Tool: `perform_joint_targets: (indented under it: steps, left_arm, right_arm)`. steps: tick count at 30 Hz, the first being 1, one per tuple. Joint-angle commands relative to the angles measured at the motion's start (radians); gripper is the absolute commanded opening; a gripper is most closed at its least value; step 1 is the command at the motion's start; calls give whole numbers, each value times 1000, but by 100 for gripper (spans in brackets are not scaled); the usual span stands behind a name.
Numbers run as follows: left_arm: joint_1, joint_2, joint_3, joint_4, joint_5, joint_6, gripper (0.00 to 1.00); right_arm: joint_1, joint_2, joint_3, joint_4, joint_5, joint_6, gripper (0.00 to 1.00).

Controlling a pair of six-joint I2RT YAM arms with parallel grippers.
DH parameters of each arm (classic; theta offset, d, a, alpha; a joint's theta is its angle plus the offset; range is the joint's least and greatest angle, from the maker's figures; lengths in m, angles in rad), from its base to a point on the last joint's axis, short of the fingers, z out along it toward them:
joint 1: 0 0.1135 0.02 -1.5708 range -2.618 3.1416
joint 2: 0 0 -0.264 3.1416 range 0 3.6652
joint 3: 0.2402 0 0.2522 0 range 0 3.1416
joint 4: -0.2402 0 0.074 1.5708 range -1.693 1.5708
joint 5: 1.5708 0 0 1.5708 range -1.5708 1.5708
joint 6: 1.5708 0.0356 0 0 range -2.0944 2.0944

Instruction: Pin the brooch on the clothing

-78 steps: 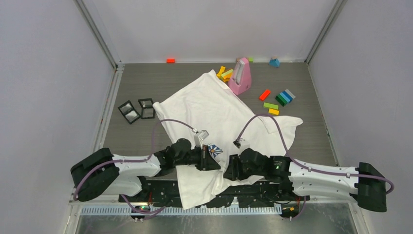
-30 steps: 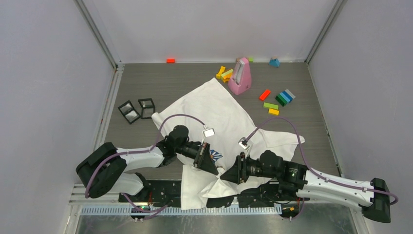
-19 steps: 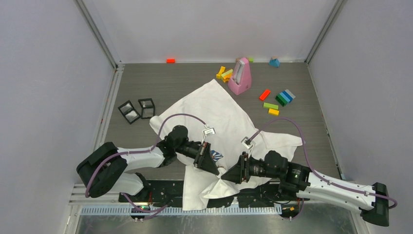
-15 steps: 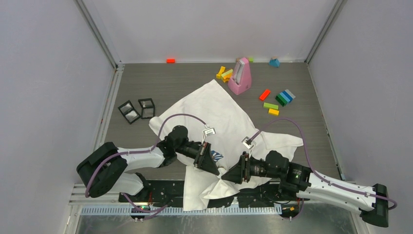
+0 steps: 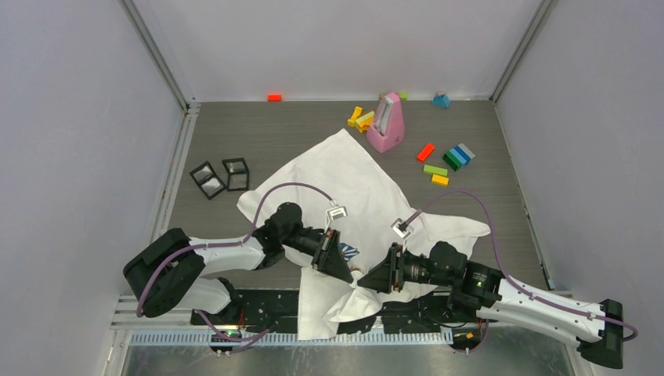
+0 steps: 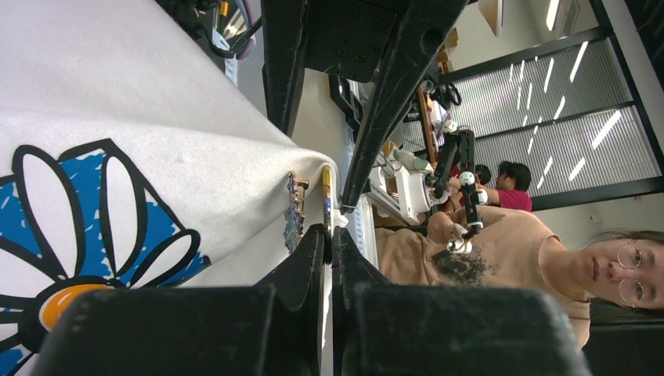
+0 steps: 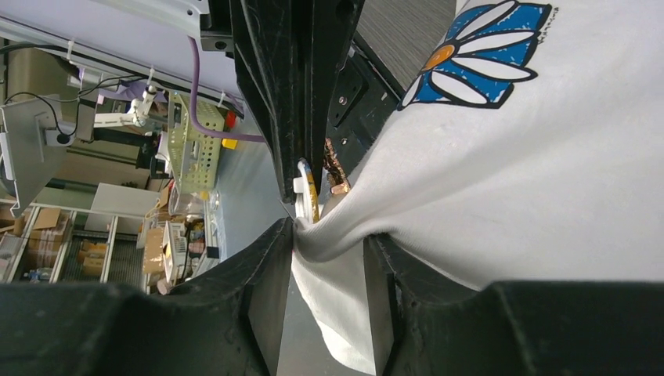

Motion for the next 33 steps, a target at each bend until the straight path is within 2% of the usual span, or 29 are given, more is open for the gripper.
perform_joint_targets:
  steps: [1,5,12,22,27,33]
  left_arm:
    - [-19,-1,4,66,49,-9,0]
    - [-26,1,4,70,49,-9,0]
    - [-36,3,3,74,49,-8,0]
    - [-38,-2,0,74,48,-8,0]
    - [-41,1,3,74,49,-9,0]
    - [-47,9,3,74,51,-7,0]
  right_arm:
    - [-9,26,-1,46,14,7,42]
    - [-11,61,-4,65,13,14,34]
    - [-15,83,-6,81,18,21,29]
    - [-20,42,-1,-40,116,39,19]
    - [-22,61,14,-77,149,40,18]
    - [-23,166,45,-83,148,23,17]
